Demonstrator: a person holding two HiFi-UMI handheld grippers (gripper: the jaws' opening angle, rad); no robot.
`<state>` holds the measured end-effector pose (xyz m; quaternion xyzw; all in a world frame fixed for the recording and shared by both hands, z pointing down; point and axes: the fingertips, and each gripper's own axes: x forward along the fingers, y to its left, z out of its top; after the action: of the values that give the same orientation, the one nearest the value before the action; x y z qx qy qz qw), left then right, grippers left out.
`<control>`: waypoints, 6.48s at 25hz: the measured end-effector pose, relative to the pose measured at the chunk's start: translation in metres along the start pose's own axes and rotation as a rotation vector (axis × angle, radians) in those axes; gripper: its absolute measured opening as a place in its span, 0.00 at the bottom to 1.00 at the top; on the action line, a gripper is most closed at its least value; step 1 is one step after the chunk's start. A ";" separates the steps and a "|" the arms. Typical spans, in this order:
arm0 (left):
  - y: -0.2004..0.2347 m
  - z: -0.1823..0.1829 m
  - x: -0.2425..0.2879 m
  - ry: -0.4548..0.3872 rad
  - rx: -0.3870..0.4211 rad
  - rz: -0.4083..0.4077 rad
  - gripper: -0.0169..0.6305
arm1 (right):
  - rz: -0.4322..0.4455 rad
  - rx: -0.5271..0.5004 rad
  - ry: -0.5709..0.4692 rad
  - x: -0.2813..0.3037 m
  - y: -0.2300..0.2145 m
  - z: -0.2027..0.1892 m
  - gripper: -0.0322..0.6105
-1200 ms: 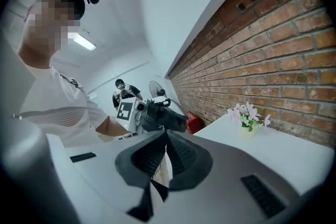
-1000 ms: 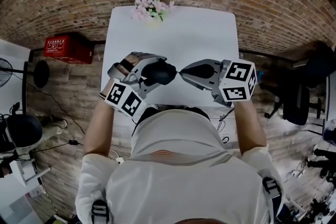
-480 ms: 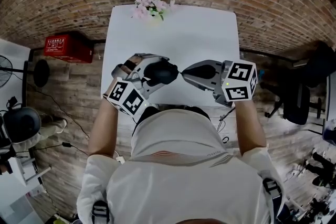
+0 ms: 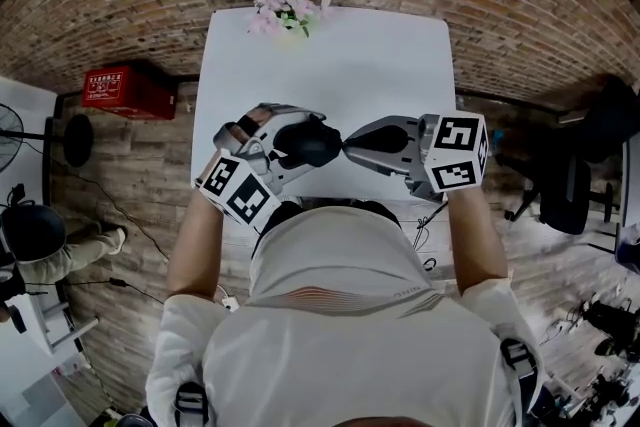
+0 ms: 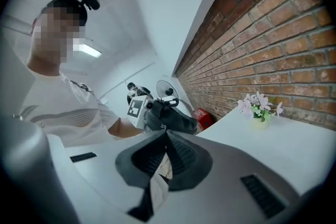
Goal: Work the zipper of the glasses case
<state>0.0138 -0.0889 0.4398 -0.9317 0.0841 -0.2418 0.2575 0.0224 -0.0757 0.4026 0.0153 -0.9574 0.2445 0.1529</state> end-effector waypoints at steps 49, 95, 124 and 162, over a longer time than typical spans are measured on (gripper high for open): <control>-0.006 0.045 -0.036 -0.466 -0.563 -0.565 0.42 | 0.432 0.457 -0.289 -0.001 0.033 0.038 0.13; 0.041 0.053 -0.054 -0.880 -0.802 -0.365 0.42 | 0.385 0.518 -0.327 0.007 0.010 0.017 0.13; 0.136 0.035 -0.072 -1.212 -1.265 -0.052 0.42 | 0.325 0.530 -0.403 0.003 -0.013 0.019 0.13; 0.147 -0.013 -0.071 -0.809 -1.242 0.454 0.42 | -0.303 0.218 -0.534 -0.039 -0.084 0.019 0.13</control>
<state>-0.0591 -0.2002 0.3440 -0.8810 0.2927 0.2673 -0.2582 0.0629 -0.1600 0.4139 0.2375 -0.9187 0.3074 -0.0716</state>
